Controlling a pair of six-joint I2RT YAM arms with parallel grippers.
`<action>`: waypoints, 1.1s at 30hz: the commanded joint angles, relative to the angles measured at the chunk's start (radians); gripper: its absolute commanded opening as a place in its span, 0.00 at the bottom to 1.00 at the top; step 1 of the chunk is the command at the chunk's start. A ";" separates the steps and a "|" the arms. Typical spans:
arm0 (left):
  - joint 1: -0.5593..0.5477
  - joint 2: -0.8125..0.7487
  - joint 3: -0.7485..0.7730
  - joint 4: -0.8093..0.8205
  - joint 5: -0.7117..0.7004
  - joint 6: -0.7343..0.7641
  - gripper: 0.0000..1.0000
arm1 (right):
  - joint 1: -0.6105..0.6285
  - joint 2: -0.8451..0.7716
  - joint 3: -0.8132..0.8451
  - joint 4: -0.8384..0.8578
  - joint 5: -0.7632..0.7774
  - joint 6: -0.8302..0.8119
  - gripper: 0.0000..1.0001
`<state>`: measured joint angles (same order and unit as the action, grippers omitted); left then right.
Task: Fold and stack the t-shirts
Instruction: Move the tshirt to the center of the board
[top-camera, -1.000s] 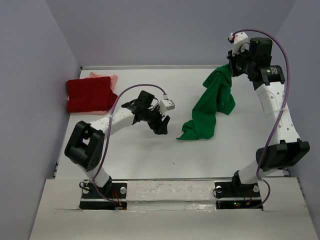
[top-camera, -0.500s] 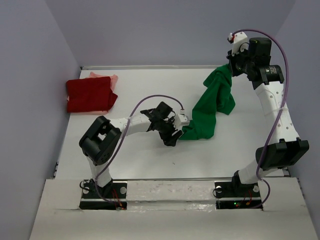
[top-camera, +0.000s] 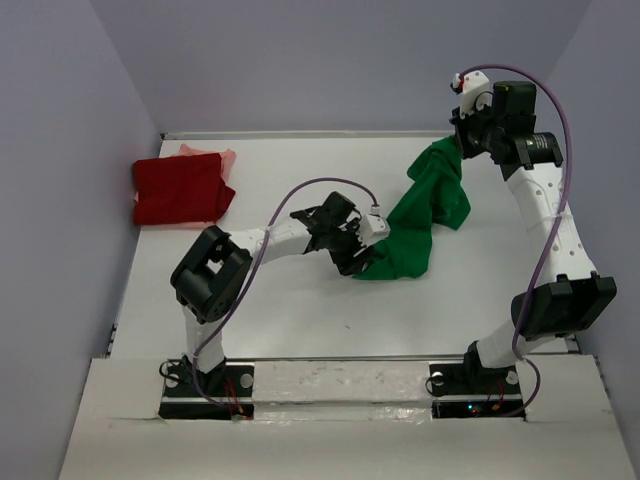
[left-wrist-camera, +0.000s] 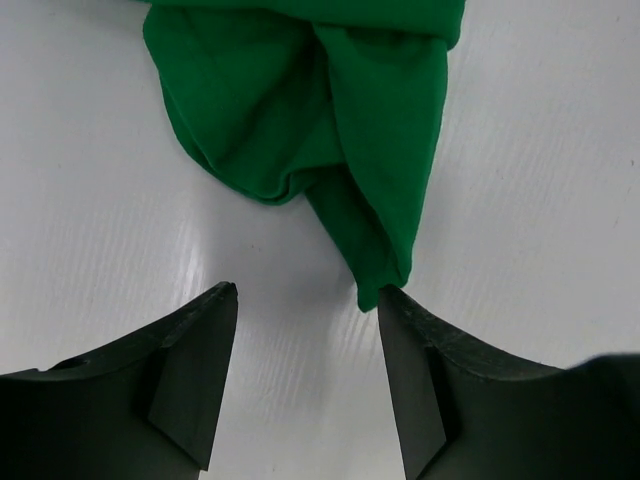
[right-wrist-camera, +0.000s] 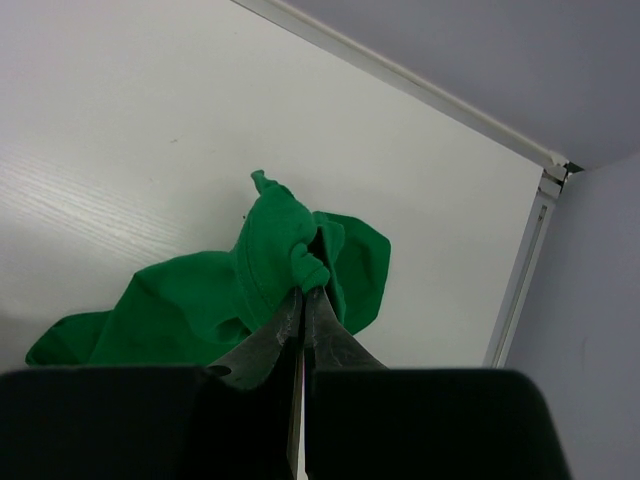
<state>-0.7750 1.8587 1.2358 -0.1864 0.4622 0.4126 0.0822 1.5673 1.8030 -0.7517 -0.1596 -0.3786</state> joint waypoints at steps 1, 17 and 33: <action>-0.020 0.025 0.065 -0.007 0.021 0.017 0.68 | -0.001 0.003 0.019 0.048 0.003 -0.011 0.00; -0.047 0.030 0.096 -0.107 0.119 0.063 0.50 | -0.001 0.013 -0.005 0.049 -0.008 -0.016 0.00; -0.082 0.025 0.084 -0.147 0.089 0.100 0.61 | -0.001 0.004 -0.016 0.051 -0.024 -0.014 0.00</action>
<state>-0.8490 1.9034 1.2968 -0.3138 0.5480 0.4942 0.0822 1.5810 1.7840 -0.7479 -0.1680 -0.3893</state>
